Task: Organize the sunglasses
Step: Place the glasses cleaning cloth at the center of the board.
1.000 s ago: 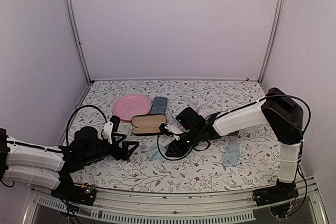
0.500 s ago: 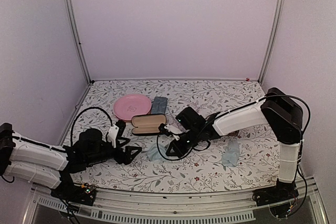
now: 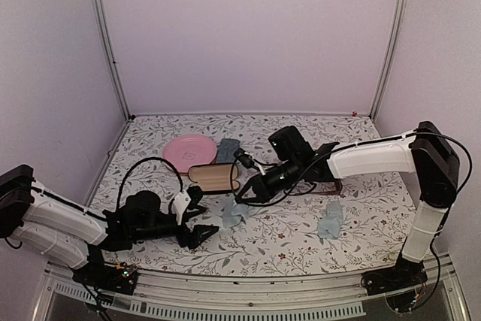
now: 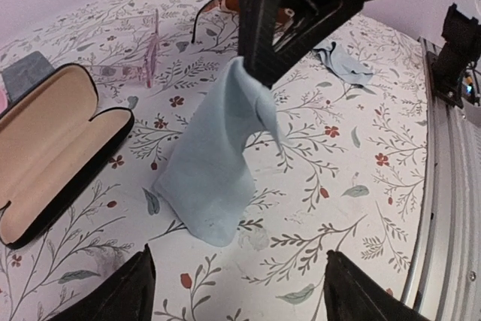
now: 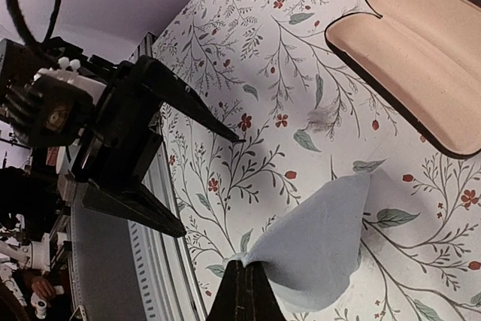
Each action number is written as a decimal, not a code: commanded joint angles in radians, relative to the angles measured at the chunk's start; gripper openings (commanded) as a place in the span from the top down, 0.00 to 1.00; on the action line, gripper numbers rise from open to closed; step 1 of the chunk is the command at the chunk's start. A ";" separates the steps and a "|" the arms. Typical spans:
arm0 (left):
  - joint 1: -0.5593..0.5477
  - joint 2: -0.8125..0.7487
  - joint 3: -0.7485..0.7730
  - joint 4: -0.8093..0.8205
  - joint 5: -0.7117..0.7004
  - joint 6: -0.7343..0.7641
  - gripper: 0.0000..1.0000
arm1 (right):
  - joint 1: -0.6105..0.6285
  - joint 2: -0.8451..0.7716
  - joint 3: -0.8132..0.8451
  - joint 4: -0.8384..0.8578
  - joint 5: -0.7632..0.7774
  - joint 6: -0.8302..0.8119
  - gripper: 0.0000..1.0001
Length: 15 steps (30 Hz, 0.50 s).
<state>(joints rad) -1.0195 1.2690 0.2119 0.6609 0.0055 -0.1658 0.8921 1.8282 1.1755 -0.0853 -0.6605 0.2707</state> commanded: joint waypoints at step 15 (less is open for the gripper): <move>-0.134 0.236 0.149 0.008 -0.089 0.170 0.23 | -0.166 -0.072 -0.165 -0.147 0.103 0.024 0.98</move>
<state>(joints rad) -1.1393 1.4635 0.3264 0.6685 -0.0643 -0.0261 0.7792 1.8061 1.0382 -0.1677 -0.6415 0.3248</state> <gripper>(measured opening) 0.774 0.012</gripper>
